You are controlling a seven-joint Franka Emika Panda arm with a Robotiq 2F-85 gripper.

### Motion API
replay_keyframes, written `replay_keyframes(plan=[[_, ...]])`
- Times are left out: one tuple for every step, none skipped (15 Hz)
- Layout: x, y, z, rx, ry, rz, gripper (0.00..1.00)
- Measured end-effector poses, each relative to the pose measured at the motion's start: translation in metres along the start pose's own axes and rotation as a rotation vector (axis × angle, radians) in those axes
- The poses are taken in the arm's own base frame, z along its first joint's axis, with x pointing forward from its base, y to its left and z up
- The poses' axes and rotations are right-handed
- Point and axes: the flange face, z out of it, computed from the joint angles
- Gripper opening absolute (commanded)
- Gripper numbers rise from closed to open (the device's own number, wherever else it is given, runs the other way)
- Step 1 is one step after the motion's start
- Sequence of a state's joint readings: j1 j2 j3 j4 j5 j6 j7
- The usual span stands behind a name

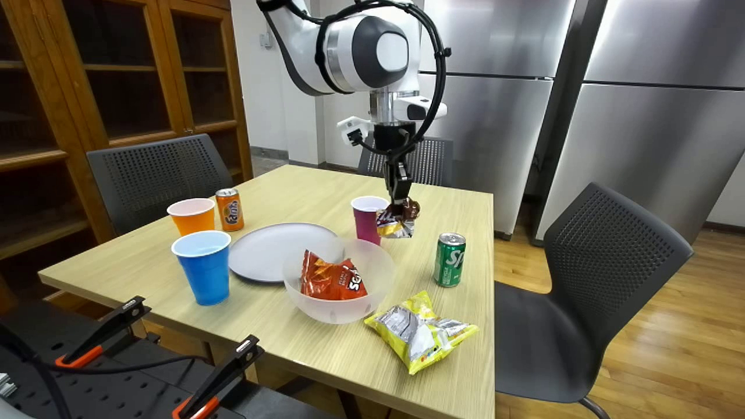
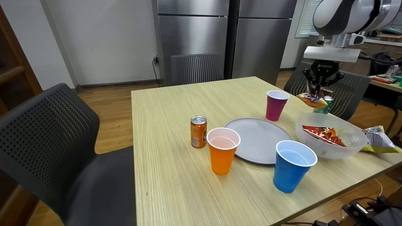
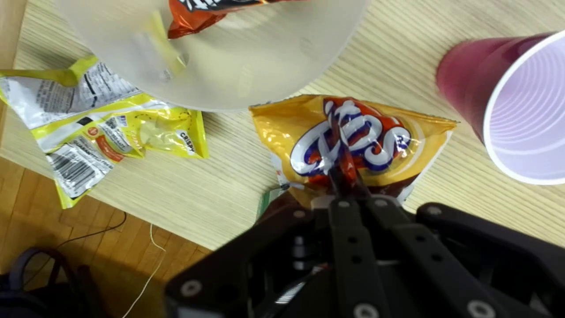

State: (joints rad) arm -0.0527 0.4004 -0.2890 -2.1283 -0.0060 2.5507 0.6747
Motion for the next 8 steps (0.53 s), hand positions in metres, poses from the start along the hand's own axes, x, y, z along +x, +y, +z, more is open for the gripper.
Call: replay_keyframes(plan=[[-0.006,0.004,-0.001,-0.001,-0.004,-0.004,0.0],[-0.012,0.008,-0.002,-0.003,-0.009,-0.008,0.0],[-0.018,0.012,-0.002,-0.006,-0.014,-0.015,0.0],[-0.024,0.015,-0.002,-0.011,-0.02,-0.022,0.0],[-0.029,0.018,-0.002,-0.016,-0.025,-0.031,0.0],[-0.035,0.02,-0.001,-0.02,-0.03,-0.039,0.0],[-0.04,0.021,0.0,-0.025,-0.036,-0.047,0.0],[-0.045,0.021,0.001,-0.028,-0.04,-0.054,0.0]])
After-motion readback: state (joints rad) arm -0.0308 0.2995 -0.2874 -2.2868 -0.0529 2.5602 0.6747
